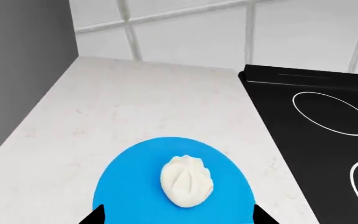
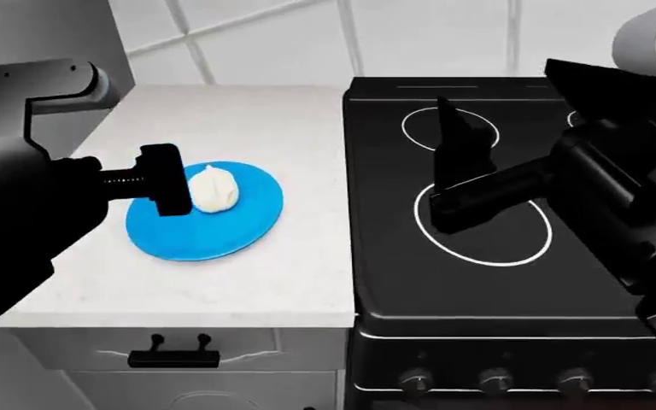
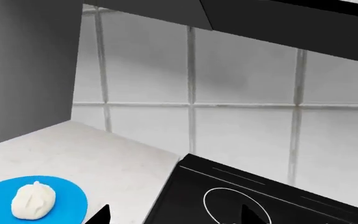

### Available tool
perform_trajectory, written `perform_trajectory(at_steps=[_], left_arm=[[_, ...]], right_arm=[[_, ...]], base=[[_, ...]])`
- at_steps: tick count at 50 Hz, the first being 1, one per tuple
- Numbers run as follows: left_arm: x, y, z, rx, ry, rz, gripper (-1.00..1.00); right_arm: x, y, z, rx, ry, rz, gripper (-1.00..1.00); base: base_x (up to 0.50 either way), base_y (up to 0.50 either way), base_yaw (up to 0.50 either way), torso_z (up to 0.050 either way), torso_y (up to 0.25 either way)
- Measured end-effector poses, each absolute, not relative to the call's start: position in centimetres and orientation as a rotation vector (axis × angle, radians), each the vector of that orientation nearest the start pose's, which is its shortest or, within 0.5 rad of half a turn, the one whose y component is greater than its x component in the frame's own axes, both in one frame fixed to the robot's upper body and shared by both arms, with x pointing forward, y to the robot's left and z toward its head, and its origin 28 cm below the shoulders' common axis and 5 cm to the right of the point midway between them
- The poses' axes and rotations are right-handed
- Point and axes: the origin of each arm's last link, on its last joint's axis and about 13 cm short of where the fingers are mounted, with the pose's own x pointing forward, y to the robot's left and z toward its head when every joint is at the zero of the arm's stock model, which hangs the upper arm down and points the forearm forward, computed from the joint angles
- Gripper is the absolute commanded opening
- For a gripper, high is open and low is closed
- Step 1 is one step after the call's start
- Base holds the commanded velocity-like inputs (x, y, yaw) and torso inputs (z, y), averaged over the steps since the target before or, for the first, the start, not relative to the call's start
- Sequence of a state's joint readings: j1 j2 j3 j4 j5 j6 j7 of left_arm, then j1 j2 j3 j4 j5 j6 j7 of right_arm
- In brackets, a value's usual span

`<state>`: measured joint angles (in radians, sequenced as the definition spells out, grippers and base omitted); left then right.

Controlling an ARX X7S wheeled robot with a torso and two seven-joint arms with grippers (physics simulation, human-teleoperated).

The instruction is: Frozen meat rests on a plate on the counter. Retrieve the meat and place it in a pot on a burner. Then turn the burner on.

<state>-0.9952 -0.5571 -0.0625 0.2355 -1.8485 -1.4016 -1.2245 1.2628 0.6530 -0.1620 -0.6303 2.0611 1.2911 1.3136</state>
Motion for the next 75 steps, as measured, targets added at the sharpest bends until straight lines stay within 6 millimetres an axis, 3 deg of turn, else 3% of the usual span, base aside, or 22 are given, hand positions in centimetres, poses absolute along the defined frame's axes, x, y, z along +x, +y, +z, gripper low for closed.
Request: perform_trajectory(at_steps=[18, 41, 52, 75], left_arm=[[24.8, 26.1, 29.0, -0.087, 0.315, -0.075, 1.00], [32.2, 25.0, 27.2, -0.093, 0.538, -0.138, 1.00], [34.6, 24.6, 26.5, -0.084, 0.583, -0.132, 1.00], [35.8, 24.6, 24.5, -0.055, 0.636, -0.113, 1.00]], right_arm=[[16.9, -11.7, 33.0, -0.247, -0.132, 0.246, 1.00], [18.0, -12.0, 32.4, -0.226, -0.103, 0.251, 1.00], [18.4, -12.1, 32.2, -0.215, -0.093, 0.248, 1.00], [18.3, -12.3, 32.5, -0.211, -0.097, 0.249, 1.00]], base=[[0.10, 0.01, 0.00, 0.000, 0.001], [0.00, 0.00, 0.00, 0.000, 0.000], [0.00, 0.00, 0.00, 0.000, 0.000], [0.00, 0.00, 0.00, 0.000, 0.000]])
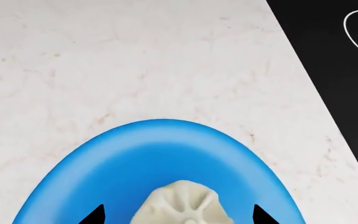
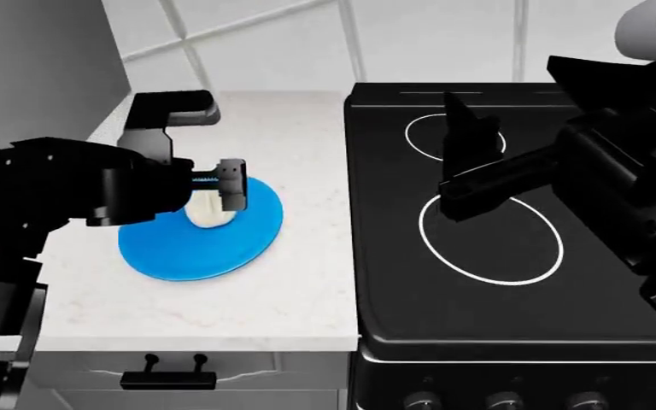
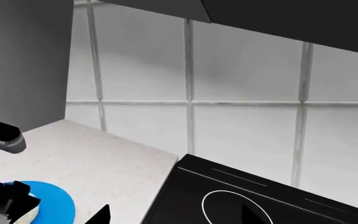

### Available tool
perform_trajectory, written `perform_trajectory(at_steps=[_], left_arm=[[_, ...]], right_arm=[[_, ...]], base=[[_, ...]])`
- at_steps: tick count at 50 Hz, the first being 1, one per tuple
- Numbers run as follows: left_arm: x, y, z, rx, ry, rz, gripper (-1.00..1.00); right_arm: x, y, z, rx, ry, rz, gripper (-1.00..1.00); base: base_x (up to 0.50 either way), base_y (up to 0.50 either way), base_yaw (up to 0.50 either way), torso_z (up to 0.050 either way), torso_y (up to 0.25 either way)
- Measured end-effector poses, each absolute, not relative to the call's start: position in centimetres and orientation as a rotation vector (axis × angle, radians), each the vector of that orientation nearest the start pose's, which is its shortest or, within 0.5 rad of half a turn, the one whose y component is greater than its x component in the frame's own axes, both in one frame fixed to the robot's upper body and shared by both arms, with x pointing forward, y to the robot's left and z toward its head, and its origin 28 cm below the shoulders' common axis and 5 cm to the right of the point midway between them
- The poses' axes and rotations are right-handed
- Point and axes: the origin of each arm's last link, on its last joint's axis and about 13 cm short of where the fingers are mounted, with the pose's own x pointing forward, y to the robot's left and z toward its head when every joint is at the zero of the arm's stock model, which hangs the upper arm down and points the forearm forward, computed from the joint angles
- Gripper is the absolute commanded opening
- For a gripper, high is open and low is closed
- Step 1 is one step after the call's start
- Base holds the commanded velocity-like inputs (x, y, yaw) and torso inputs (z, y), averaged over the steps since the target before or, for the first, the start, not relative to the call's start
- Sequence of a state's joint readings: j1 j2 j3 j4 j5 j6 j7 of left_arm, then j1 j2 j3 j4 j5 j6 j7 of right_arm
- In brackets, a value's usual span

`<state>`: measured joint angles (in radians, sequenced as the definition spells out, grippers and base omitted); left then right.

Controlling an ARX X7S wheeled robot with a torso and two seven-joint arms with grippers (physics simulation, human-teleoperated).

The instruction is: Frozen meat rests on a plate on the counter. Retrieve the meat and place it in a pot on a burner. Then turn the burner on.

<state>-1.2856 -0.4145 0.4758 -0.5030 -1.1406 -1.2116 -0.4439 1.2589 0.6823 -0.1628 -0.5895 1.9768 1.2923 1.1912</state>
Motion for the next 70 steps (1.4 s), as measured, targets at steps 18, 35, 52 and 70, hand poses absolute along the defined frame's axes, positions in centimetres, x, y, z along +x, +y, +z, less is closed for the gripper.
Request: perform_trajectory(at_steps=[18, 35, 52, 70], left_arm=[[35.8, 24.4, 23.0, -0.034, 0.675, -0.117, 1.00], [35.6, 24.4, 23.1, -0.021, 0.657, -0.123, -1.00], [34.4, 24.5, 26.7, -0.030, 0.554, -0.111, -1.00], [31.2, 24.9, 32.0, -0.059, 0.394, -0.145, -1.00]], right_arm=[[17.6, -13.2, 32.9, -0.209, -0.098, 0.250, 1.00], [17.8, -12.8, 32.9, -0.214, -0.107, 0.252, 1.00], [17.1, -12.3, 33.3, -0.216, -0.160, 0.249, 1.00], [16.1, -12.8, 34.1, -0.179, -0.217, 0.242, 1.00]], base=[[0.00, 0.00, 0.00, 0.000, 0.000], [0.00, 0.00, 0.00, 0.000, 0.000], [0.00, 0.00, 0.00, 0.000, 0.000], [0.00, -0.27, 0.00, 0.000, 0.000]])
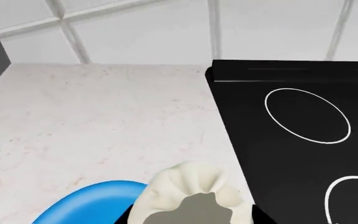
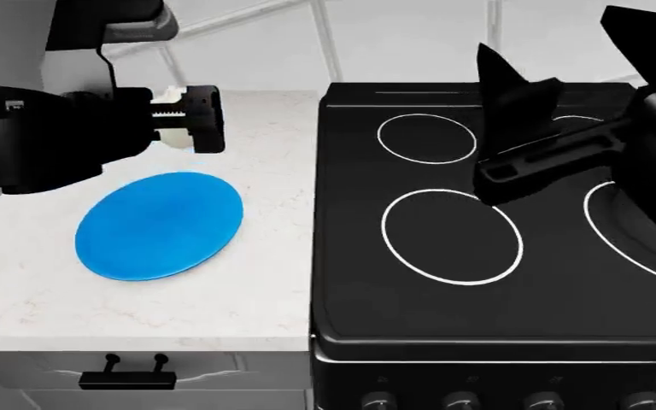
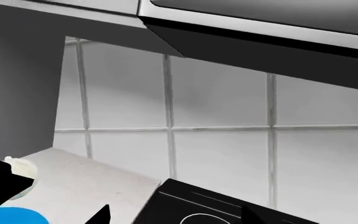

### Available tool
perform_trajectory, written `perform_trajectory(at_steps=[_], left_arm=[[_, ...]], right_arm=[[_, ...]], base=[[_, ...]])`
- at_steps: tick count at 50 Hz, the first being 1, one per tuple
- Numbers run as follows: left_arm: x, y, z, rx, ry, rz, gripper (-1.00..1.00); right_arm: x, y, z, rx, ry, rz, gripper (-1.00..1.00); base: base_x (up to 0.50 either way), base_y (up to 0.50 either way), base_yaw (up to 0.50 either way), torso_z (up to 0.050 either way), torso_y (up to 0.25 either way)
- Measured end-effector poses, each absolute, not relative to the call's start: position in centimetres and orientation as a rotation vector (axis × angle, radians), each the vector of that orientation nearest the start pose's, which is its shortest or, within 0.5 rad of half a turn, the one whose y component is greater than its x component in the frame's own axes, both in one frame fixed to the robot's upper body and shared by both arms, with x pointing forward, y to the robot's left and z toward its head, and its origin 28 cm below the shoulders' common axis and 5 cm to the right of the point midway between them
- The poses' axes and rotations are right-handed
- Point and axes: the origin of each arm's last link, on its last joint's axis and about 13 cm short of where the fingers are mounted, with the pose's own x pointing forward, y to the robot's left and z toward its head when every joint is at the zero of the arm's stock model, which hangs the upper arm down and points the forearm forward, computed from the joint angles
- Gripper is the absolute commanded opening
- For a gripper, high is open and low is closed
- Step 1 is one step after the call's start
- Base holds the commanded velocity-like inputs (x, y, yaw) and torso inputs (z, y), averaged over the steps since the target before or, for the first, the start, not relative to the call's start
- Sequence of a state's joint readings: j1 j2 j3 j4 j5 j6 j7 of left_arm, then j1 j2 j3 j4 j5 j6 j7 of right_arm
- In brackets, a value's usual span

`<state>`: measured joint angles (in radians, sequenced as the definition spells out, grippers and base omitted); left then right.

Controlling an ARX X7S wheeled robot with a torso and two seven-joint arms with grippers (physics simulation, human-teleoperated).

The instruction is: Frozen meat rests on a plate on the counter. Retrieve the meat and place it in a pot on a burner. Then turn the burner on.

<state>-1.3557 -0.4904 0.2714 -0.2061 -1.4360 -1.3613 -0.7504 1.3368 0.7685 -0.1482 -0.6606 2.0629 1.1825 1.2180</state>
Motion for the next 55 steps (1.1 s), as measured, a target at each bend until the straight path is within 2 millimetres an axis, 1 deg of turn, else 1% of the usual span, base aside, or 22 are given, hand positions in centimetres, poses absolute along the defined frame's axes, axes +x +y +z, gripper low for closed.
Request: perform_trajectory(at_steps=[6, 14, 23, 37, 46, 55], left_arm=[[30.6, 24.8, 32.9, -0.057, 0.361, -0.158, -1.00], [30.2, 24.7, 33.6, -0.053, 0.337, -0.169, -1.00], [30.2, 24.6, 34.0, -0.050, 0.323, -0.179, -1.00], [30.4, 24.0, 35.2, -0.045, 0.290, -0.198, -1.00], [30.4, 23.9, 35.6, -0.041, 0.281, -0.204, -1.00], [30.6, 23.8, 35.5, -0.040, 0.279, -0.207, -1.00]], right_arm=[[16.0, -13.0, 34.1, -0.171, -0.216, 0.237, 1.00], [16.0, -13.1, 34.1, -0.168, -0.214, 0.233, 1.00], [16.0, -13.1, 34.0, -0.168, -0.212, 0.231, 1.00], [15.8, -13.3, 34.5, -0.173, -0.226, 0.222, 1.00], [15.7, -13.4, 34.5, -0.175, -0.230, 0.218, 1.00], [15.8, -13.4, 34.4, -0.178, -0.229, 0.216, 1.00]], base=[[0.00, -0.50, 0.00, 0.000, 0.000], [0.00, -0.50, 0.00, 0.000, 0.000], [0.00, -0.50, 0.00, 0.000, 0.001], [0.00, -0.50, 0.00, 0.000, 0.000], [0.00, -0.50, 0.00, 0.000, 0.000], [0.00, -0.50, 0.00, 0.000, 0.000]])
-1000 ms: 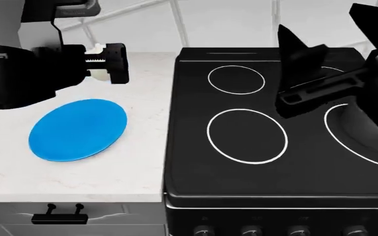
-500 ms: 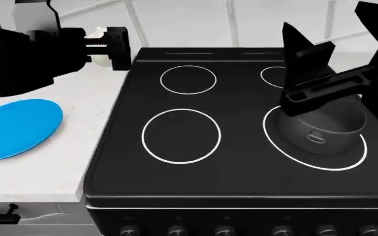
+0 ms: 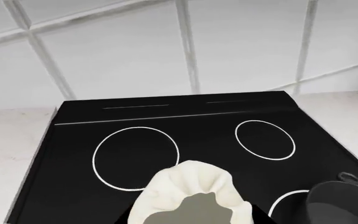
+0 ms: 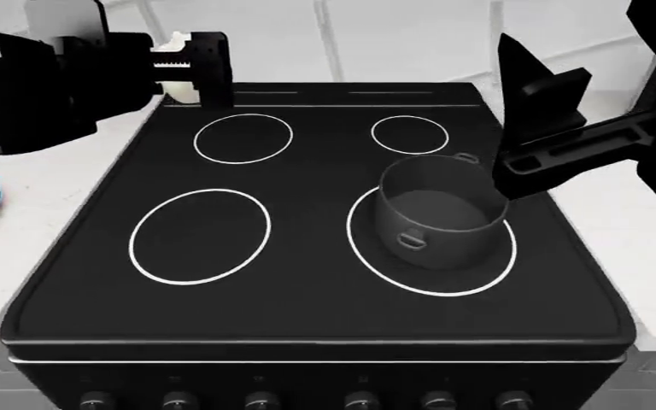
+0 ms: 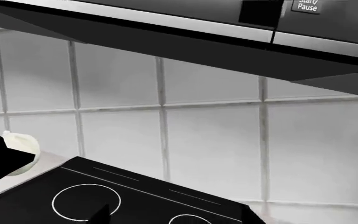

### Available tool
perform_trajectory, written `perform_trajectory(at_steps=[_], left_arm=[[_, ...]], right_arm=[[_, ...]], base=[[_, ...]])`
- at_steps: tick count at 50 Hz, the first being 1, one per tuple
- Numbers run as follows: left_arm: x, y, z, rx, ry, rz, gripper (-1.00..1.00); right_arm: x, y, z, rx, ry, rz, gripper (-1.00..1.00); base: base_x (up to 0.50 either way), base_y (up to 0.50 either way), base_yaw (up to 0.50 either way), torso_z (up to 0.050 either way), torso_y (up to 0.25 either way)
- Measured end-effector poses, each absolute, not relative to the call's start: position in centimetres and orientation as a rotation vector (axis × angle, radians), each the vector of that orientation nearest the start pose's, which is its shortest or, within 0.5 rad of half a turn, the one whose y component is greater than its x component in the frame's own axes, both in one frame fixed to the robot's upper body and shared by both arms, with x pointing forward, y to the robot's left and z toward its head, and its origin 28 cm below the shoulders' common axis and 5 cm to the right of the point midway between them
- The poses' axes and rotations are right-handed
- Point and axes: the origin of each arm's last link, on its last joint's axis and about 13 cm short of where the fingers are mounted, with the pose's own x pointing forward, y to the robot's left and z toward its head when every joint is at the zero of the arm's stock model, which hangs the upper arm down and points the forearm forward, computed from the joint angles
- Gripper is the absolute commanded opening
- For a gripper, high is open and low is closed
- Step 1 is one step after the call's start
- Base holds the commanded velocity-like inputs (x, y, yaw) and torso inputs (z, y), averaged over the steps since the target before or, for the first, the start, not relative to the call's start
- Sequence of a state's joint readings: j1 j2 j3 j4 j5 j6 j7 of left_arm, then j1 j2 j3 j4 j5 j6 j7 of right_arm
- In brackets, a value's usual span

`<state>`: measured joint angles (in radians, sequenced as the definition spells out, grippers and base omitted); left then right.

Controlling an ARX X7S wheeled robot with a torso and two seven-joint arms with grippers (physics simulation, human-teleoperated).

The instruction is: Frozen meat rests on a plate on the counter. Retrieve the meat and place it in a pot on a burner. Then turn the burner on.

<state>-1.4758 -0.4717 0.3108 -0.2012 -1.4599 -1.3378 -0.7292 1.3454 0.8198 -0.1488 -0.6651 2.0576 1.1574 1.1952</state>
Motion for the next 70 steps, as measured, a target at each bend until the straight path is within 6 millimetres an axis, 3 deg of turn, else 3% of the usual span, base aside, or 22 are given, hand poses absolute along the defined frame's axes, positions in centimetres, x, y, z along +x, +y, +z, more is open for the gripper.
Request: perform_trajectory(at_steps=[20, 45, 70], left_arm=[[30.9, 23.8, 35.2, -0.039, 0.281, -0.210, -1.00], [31.1, 23.2, 34.4, -0.021, 0.305, -0.240, -1.00], [32.9, 19.8, 33.6, 0.050, 0.332, -0.345, -1.00]], right_arm=[[15.9, -13.5, 34.3, -0.185, -0.226, 0.212, 1.00], [16.2, -13.6, 34.0, -0.192, -0.232, 0.203, 1.00], [16.4, -14.5, 33.3, -0.174, -0.219, 0.183, 1.00]], base=[[0.00, -0.49, 0.00, 0.000, 0.001], [0.00, 0.00, 0.00, 0.000, 0.000], [0.00, 0.00, 0.00, 0.000, 0.000]])
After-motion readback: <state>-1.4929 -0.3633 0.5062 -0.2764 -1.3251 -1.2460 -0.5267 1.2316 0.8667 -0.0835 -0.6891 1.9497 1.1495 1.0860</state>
